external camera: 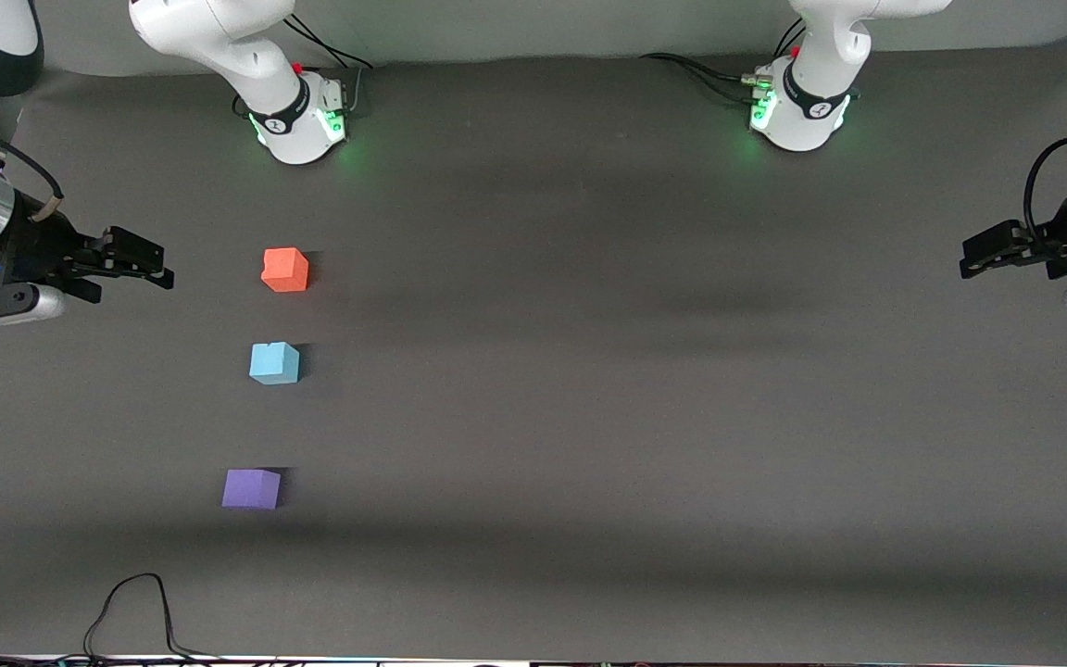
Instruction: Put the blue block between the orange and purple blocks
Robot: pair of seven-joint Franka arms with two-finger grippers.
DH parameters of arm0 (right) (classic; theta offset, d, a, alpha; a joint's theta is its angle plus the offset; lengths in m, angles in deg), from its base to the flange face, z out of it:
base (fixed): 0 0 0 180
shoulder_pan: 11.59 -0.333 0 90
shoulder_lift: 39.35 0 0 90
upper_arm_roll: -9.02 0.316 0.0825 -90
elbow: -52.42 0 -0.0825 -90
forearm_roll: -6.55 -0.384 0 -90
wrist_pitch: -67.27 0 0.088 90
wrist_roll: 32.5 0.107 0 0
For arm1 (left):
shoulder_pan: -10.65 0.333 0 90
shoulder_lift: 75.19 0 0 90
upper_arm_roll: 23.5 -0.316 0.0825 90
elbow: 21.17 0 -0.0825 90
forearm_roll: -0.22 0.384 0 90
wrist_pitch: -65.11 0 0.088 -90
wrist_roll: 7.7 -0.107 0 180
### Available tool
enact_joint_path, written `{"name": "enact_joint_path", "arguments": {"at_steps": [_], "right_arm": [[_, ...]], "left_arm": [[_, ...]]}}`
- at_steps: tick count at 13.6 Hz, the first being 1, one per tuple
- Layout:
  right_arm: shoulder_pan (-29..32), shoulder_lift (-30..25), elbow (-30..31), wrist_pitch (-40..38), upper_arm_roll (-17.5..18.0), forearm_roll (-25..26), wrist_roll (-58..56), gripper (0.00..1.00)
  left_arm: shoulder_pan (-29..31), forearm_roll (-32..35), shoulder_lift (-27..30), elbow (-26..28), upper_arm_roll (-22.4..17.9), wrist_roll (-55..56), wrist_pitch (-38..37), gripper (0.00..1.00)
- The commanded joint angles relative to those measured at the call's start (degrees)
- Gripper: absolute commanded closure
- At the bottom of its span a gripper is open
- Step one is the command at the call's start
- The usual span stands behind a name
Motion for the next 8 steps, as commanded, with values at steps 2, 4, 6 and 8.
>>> {"name": "enact_joint_path", "arguments": {"at_steps": [2,4,6,8], "right_arm": [[6.1,-4.4,4.7,2.5,5.5,2.4,1.0,0.0],[6.1,-4.2,5.7,4.4,5.4,2.5,1.4,0.0],[5.8,-3.7,6.9,7.8,5.4,2.4,2.2,0.0],[5.7,-2.8,6.8,9.0,5.5,2.5,2.2,0.0]], "left_arm": [[-0.6,0.7,0.9,0.5,-0.4,-0.6,0.4,0.0],[-0.6,0.7,0.7,0.5,-0.4,-0.6,0.4,0.0],[-0.6,0.7,0.7,0.5,-0.3,-0.6,0.4,0.0],[-0.6,0.7,0.7,0.5,-0.4,-0.6,0.5,0.0]]}}
